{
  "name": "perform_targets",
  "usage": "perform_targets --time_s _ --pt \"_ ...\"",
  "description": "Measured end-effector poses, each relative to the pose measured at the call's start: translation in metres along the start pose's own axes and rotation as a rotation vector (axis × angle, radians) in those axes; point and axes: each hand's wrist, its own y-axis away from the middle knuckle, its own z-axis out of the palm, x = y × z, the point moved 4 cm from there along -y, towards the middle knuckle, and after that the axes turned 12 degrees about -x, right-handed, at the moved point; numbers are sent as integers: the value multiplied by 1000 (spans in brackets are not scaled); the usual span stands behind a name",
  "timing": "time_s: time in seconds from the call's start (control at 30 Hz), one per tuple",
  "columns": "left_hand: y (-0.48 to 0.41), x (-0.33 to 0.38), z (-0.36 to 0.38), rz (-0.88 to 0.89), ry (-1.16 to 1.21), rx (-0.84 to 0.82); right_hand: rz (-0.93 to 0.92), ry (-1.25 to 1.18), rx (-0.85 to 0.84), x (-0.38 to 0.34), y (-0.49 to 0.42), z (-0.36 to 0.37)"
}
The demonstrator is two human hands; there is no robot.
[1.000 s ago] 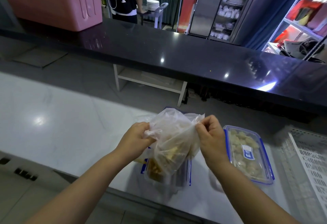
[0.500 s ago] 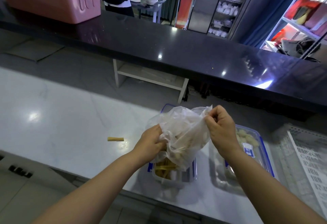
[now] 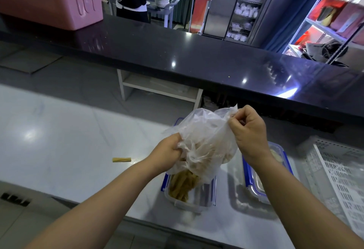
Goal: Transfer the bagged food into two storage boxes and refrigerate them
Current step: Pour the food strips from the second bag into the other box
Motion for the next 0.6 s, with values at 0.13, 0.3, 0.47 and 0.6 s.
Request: perform_targets --time_s 0.13,0.3,0.47,0.6 --pt "-1 -7 -3 -75 -47 -83 49 83 -174 3 6 12" --pt "2 -7 -24 -61 -62 21 7 29 -146 0 4 5" --pt "4 -8 -46 -142 -20 109 12 31 -69 1 2 -4" --pt "11 0 -41 -102 31 -70 44 126 -170 5 5 -4"
